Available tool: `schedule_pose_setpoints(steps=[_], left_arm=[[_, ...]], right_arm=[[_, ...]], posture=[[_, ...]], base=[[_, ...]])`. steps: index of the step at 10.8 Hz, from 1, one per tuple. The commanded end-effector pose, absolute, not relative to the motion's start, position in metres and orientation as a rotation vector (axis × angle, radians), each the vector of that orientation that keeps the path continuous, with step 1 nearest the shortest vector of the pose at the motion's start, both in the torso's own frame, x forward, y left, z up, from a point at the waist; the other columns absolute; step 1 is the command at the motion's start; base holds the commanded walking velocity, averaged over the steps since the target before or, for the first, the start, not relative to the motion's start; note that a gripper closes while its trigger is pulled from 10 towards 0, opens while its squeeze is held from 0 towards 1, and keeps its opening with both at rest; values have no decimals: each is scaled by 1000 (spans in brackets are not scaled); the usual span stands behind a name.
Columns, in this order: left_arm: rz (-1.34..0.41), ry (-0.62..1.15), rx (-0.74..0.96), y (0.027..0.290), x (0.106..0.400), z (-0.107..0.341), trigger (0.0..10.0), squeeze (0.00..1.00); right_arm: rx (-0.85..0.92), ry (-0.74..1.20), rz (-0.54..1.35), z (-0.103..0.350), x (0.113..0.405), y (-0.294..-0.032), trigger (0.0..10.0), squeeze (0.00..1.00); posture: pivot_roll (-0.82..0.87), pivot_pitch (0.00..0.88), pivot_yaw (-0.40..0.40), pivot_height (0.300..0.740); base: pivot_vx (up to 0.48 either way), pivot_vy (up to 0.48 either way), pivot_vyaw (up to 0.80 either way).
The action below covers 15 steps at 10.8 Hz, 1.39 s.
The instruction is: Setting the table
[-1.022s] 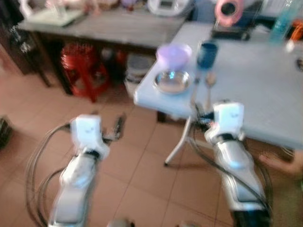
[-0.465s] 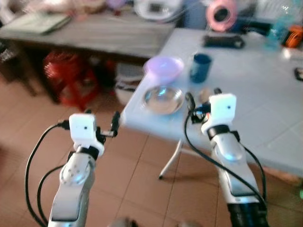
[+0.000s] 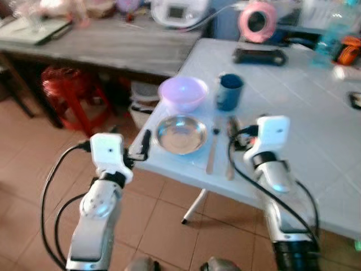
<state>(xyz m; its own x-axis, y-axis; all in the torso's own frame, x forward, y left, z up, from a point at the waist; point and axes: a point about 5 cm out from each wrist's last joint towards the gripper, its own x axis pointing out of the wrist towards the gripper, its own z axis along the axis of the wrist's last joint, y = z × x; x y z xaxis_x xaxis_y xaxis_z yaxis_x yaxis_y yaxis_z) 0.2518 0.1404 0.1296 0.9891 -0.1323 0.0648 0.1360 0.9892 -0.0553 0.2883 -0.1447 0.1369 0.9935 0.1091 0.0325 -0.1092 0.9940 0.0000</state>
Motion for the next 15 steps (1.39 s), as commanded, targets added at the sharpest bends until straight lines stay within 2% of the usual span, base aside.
schedule_pose_setpoints(steps=[1, 5, 8, 14, 15], left_arm=[[-119, -51, -48, 144, 250, 128, 10000, 0], [-121, -13, -42, 145, 238, 121, 10000, 0], [-125, -3, -28, 147, 234, 121, 10000, 0], [-142, 5, -19, 144, 233, 121, 10000, 0], [-142, 5, -18, 144, 233, 121, 10000, 0]], right_arm=[[34, -15, 163, 137, 290, -136, 10000, 0], [180, 71, 234, 134, 300, -115, 10000, 0], [243, 158, 236, 123, 301, -110, 10000, 0], [312, 212, 255, 125, 309, -96, 10000, 0], [327, 243, 258, 123, 309, -93, 9255, 0]], posture=[[4, 58, 36, 740], [22, 98, 44, 740], [33, 124, 47, 740], [33, 130, 44, 740], [37, 132, 44, 740]], base=[[0, 0, 0], [0, 0, 0], [0, 0, 0], [0, 0, 0], [0, 0, 0]])
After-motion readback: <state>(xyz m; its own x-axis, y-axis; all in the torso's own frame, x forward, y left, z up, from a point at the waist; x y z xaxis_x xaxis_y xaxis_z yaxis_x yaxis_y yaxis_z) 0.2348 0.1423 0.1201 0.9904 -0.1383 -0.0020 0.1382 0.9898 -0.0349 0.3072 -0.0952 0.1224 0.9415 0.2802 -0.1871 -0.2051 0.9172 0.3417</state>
